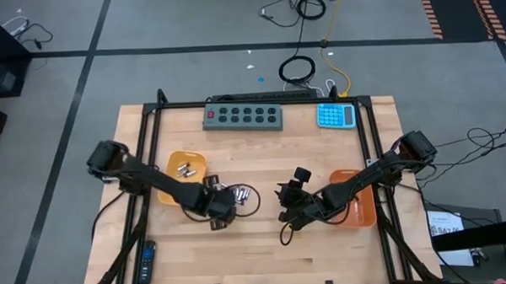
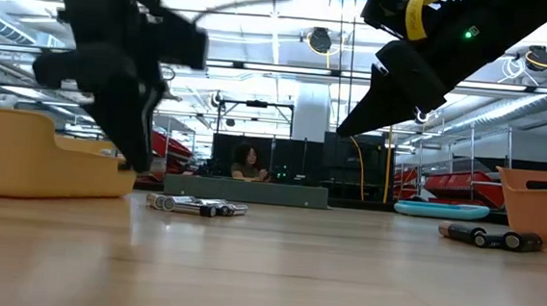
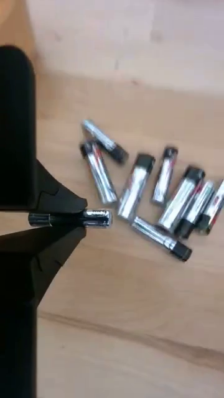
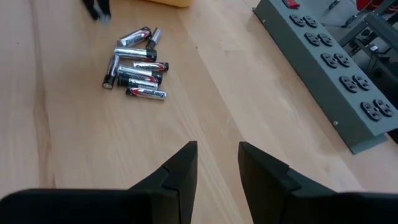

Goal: Sort batteries
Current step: Put the silver battery into the yellow bin

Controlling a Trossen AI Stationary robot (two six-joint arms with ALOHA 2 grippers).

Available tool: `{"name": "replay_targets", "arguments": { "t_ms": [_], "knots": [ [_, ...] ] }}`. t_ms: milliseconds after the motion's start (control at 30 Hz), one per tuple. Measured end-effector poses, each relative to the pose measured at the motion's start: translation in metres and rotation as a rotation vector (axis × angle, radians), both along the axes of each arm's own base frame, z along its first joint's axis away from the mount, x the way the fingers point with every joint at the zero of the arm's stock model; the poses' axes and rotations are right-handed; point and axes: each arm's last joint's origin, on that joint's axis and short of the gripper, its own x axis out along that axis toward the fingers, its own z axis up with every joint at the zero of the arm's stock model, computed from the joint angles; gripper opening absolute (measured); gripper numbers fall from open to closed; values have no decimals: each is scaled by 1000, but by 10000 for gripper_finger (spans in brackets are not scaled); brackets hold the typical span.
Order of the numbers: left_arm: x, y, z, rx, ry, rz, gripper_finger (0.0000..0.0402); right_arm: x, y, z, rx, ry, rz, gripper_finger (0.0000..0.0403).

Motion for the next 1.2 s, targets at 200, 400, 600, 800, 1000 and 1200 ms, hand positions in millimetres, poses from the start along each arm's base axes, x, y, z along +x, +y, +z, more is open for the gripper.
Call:
{"name": "replay_targets", "arguments": {
  "t_ms": [200,400,600,800,1000,1200],
  "knots": [
    [-37,0,38,87,-5,131,25,0,0,0,10,-6,-9,107],
    [-86,21,64,109,12,404,25,1,0,0,10,-11,-8,107],
    [-105,36,59,118,169,454,153,2,-1,1,13,-17,-5,107],
    [-94,41,71,111,135,388,252,3,-4,1,8,-13,-7,107],
    [-49,36,60,35,-57,172,234,5,-7,1,12,-14,-16,107],
    [-17,45,31,-4,22,-34,202,3,-4,1,14,-15,-8,107]
  ]
}}
